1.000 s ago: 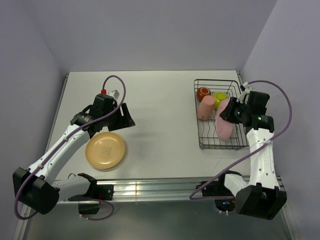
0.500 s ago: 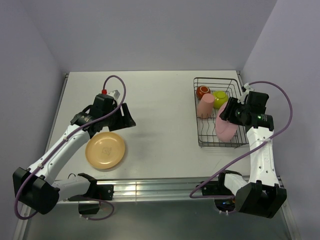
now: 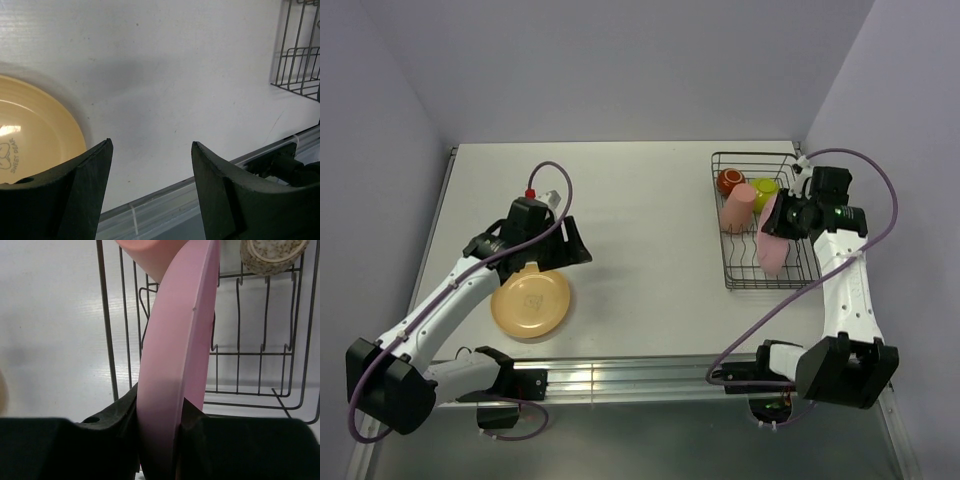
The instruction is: Load the mixed dishes into the dish rack
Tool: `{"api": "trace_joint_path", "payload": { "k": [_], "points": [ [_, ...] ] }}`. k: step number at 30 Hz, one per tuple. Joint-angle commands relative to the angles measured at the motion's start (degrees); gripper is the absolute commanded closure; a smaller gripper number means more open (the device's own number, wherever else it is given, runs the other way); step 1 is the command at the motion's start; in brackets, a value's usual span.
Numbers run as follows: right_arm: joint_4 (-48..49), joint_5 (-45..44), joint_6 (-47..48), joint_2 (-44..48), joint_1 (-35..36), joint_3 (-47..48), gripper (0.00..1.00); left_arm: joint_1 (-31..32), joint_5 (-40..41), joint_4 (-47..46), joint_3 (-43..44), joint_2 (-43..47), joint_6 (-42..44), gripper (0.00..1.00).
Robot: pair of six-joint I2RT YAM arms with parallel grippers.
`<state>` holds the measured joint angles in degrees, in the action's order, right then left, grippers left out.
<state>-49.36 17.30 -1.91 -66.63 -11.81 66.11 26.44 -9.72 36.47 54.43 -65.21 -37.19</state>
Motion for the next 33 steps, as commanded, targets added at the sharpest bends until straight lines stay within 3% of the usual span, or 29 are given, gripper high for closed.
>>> {"api": "trace_joint_path", "payload": {
  "k": [1,15,21,33],
  "points": [
    [1.39,-1.31,3.93,-2.79,-2.25,6.91,0.99,-0.16,-1.53,-3.16,-2.22,3.15,-0.34,0.3],
    [-3.9,15.12,9.47,-11.15,-8.66,15.01,1.0,-0.16,-2.24,-5.62,-10.22,9.39,-0.78,0.3],
    [-2.76,22.07,10.7,-12.29,-10.51,12.04,1.0,-0.24,-2.41,-5.97,-11.11,11.6,-0.78,0.29],
    [-0.65,27.26,9.47,-12.03,-11.83,11.68,1.0,-0.33,-2.85,-6.32,-10.4,10.02,0.1,0.3]
  ]
}}
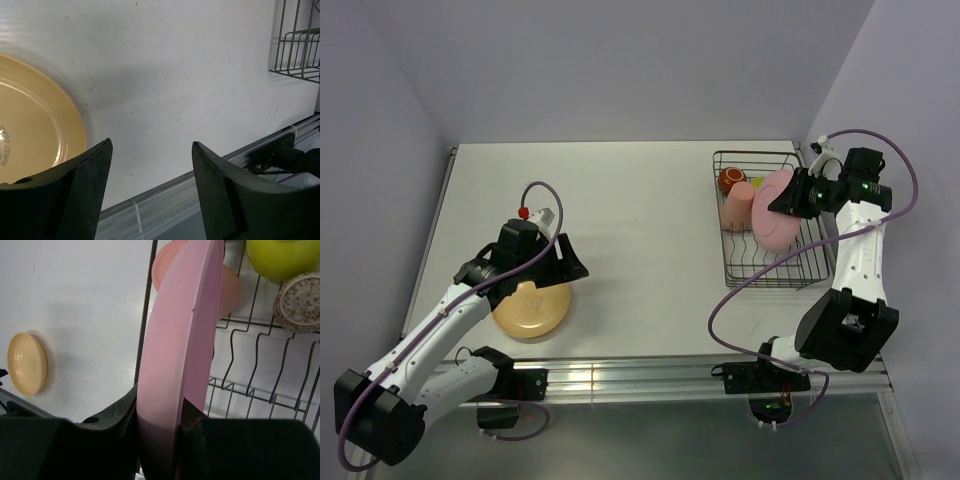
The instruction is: Load the mixed dishes into the dish rack
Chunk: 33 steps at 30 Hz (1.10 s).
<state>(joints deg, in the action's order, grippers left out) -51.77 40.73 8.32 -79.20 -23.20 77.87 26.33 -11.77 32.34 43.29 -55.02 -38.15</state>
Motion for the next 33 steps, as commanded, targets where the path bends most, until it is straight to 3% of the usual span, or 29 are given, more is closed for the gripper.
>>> {"api": "trace_joint_path", "payload": {
  "k": [1,11,24,29,33],
  "points": [
    [1.93,3.57,-0.76,0.54,-0.53,-0.34,1.0,-0.31,-0.89,-2.19,0.66,-0.34,1.15,0.29],
    [2.99,-0.12,0.12,0.18,-2.63,-5.0,1.0,-0.66,-0.89,-1.93,1.1,-1.14,0.97,0.3],
    [7.65,2.69,-3.04,-2.45,-6.59,-9.05,1.0,-0.75,-1.24,-2.63,0.92,-1.93,-0.7,0.29],
    [8.35,0.85,-3.13,-3.94,-6.59,-8.17,0.83,-0.75,-1.15,-2.46,1.45,-2.37,-1.22,0.3],
    [8.61,0.4,-3.74,-5.79,-6.59,-6.41,0.76,-0.75,-0.8,-1.49,1.89,-2.19,-1.4,0.29]
  ]
}}
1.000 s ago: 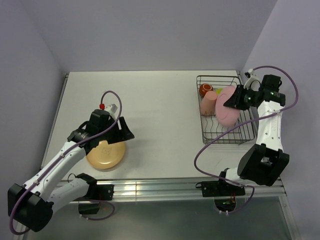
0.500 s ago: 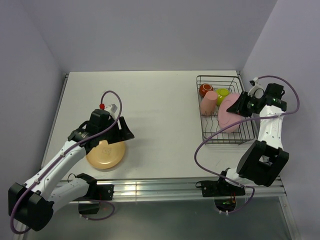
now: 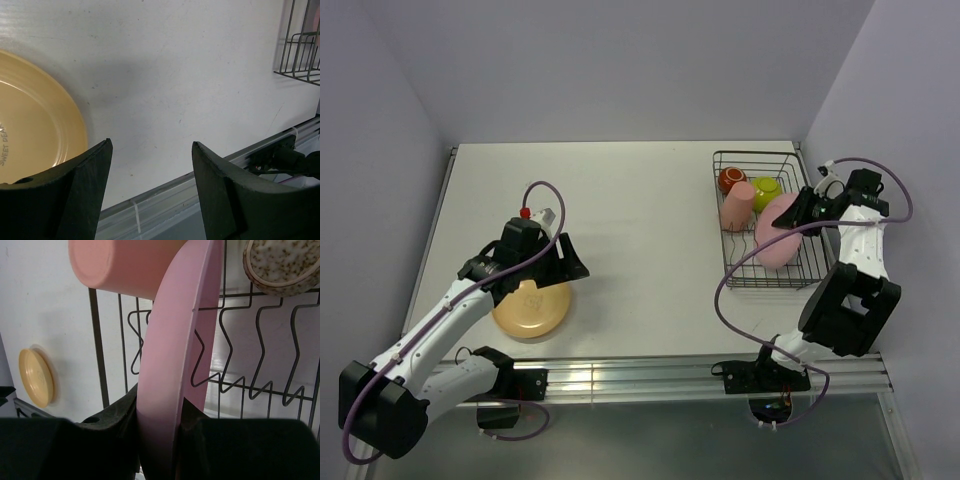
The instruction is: Load the mixed dishes into the dish rack
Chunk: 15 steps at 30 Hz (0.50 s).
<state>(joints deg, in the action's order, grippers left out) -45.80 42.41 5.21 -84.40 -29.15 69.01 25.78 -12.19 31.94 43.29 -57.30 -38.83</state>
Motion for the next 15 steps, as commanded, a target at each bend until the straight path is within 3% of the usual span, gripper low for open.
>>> {"api": "trace_joint_path", "payload": {
  "k": [1,15],
  "points": [
    [2.82,-0.93,-0.82,-1.02,-0.56,2.79,0.75,-0.2,-0.12,-0.92,1.98,0.43,-0.72,0.29],
    [1.15,-5.59,-1.17,0.98,7.34,5.26,0.47,-0.2,-0.12,-0.83,1.98,1.14,-2.04,0.29]
  ]
}}
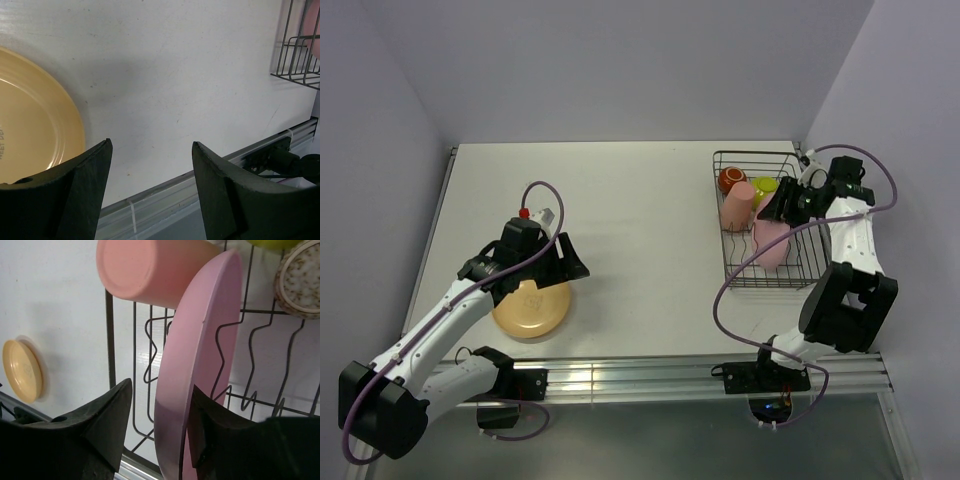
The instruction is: Load the mixed dishes into the dish rack
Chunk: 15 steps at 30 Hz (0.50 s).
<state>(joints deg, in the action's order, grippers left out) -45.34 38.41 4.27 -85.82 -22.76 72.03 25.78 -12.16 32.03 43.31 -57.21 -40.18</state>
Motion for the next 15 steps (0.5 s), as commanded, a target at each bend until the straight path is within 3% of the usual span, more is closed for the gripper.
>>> {"api": "trace_joint_path", "payload": {
  "k": [1,6,9,15],
  "points": [
    [0.78,-1.67,-0.4,2.85,1.14,1.8,0.46,-0.2,-0.23,-1.01,1.87,1.05,-0.77,0.29],
    [0.87,-3.69,-1.99,5.22,1.49,0.66,0.4,-0.2,-0.58,-1.01,1.78,1.05,-1.12,0.29],
    [1.13,-4.31,-2.86,6.28,1.58,-0.22,0.31,-0.2,-0.4,-0.48,2.04,1.31,-1.3,0.3],
    [2.36,-5.18,-4.01,9.7,3.6,-3.21,0.29,-0.2,0.39,0.66,2.22,2.54,-2.0,0.29]
  ]
}}
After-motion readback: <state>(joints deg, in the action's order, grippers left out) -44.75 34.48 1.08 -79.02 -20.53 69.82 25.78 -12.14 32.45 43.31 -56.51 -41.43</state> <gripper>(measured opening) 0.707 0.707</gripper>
